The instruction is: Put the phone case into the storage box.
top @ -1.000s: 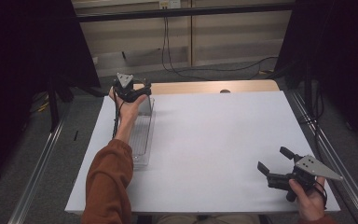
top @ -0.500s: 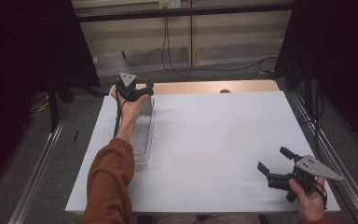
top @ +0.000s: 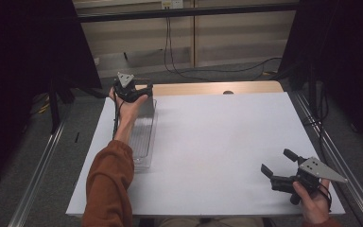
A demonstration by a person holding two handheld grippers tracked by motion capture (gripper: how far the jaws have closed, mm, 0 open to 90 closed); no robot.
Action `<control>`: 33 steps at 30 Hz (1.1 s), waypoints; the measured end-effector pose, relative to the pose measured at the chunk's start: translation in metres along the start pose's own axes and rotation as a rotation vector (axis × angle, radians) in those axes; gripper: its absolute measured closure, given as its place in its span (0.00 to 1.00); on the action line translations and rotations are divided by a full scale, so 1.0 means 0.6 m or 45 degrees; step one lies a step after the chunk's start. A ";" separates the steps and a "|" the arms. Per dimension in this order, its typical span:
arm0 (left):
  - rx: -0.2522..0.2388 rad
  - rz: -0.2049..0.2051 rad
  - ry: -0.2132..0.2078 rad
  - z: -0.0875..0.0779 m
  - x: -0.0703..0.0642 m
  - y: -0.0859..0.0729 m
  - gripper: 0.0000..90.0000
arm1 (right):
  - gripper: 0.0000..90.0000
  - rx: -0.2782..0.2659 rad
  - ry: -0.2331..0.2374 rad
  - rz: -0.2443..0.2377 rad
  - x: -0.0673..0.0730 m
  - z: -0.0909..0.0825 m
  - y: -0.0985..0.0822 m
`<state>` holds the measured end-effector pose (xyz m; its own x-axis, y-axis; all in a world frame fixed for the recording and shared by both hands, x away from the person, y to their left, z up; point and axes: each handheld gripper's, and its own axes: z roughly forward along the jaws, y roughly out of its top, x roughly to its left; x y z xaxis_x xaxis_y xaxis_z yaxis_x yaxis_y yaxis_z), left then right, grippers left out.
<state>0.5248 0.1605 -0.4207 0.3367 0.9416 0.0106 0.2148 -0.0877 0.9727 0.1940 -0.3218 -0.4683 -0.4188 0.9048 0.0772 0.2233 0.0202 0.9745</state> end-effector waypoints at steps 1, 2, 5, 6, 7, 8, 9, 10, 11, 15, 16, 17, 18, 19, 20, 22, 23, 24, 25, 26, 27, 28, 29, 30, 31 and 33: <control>0.005 -0.003 0.003 -0.001 0.000 0.000 0.02 | 0.00 -0.001 -0.001 -0.001 0.000 0.000 0.000; -0.002 -0.008 -0.001 -0.001 0.002 0.000 0.02 | 0.00 0.001 0.002 -0.003 0.000 -0.001 0.000; -0.001 -0.015 -0.001 -0.007 0.003 0.002 0.02 | 0.00 -0.001 0.001 0.000 0.000 0.000 0.000; 0.001 -0.011 -0.022 -0.008 0.006 0.001 0.02 | 0.00 -0.001 0.000 0.000 0.000 0.000 0.000; -0.012 -0.019 -0.022 -0.010 0.007 0.000 0.02 | 0.00 -0.001 0.000 -0.001 0.000 0.000 0.000; -0.015 -0.021 -0.033 -0.011 0.008 -0.001 0.02 | 0.00 -0.001 -0.001 0.000 0.000 0.000 0.000; -0.017 -0.037 -0.028 -0.013 0.007 -0.002 0.02 | 0.00 0.000 -0.001 0.000 0.000 0.000 0.000; -0.018 -0.027 -0.038 -0.015 0.010 -0.003 0.02 | 0.00 -0.002 -0.002 -0.003 0.000 0.000 0.000; -0.019 -0.043 -0.036 -0.016 0.009 -0.004 0.02 | 0.00 -0.001 -0.002 -0.004 0.000 0.000 0.000; -0.007 -0.100 -0.049 -0.024 0.014 -0.006 0.02 | 0.00 0.001 -0.003 0.005 0.001 0.000 0.000; -0.011 -0.101 -0.066 -0.025 0.016 -0.007 0.02 | 0.00 0.003 0.003 0.003 0.001 0.000 0.000; -0.014 -0.110 -0.060 -0.027 0.015 -0.007 0.02 | 0.00 0.002 0.004 0.000 0.001 0.000 0.000; -0.018 -0.097 -0.078 -0.029 0.015 -0.007 0.02 | 0.00 0.003 0.004 0.000 0.001 0.001 0.000; -0.020 -0.100 -0.072 -0.030 0.015 -0.006 0.02 | 0.00 0.004 0.005 0.000 0.001 0.001 0.000; -0.027 -0.106 -0.068 -0.032 0.014 -0.006 0.02 | 0.00 0.003 0.008 -0.003 0.001 0.000 0.000; -0.020 -0.100 -0.070 -0.036 0.014 -0.005 0.02 | 0.00 0.000 0.001 -0.005 0.002 0.000 0.000; -0.023 -0.093 -0.069 -0.038 0.013 -0.005 0.02 | 0.00 0.000 0.002 -0.006 0.001 0.000 0.000; -0.029 -0.092 -0.068 -0.040 0.013 -0.004 0.02 | 0.00 -0.002 0.000 0.000 0.001 0.001 0.001; -0.032 -0.084 -0.070 -0.042 0.014 -0.004 0.02 | 0.00 -0.001 0.000 -0.005 0.001 0.000 0.000; -0.043 -0.092 -0.087 -0.044 0.014 -0.004 0.02 | 0.00 0.002 0.004 -0.004 0.001 0.000 0.001; -0.048 -0.103 -0.072 -0.046 0.013 -0.004 0.02 | 0.00 0.004 0.005 -0.003 0.001 0.000 0.001; -0.043 -0.079 -0.080 -0.049 0.016 -0.003 0.02 | 0.00 0.002 0.004 -0.005 0.001 0.000 0.001; -0.040 -0.078 -0.065 -0.051 0.015 -0.002 0.02 | 0.00 0.002 0.004 -0.004 0.001 0.000 0.001; -0.047 -0.059 -0.073 -0.054 0.018 -0.001 0.02 | 0.00 0.001 0.004 -0.005 0.001 0.000 0.001; -0.060 -0.068 -0.079 -0.056 0.019 -0.001 0.02 | 0.00 0.002 0.005 -0.006 0.001 0.000 0.001; -0.064 -0.077 -0.097 -0.061 0.023 0.000 0.02 | 0.00 0.002 0.003 -0.006 0.001 0.000 0.001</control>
<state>0.4957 0.1854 -0.4118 0.3935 0.9171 -0.0641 0.1915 -0.0136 0.9814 0.1939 -0.3211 -0.4679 -0.4219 0.9037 0.0732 0.2227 0.0251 0.9746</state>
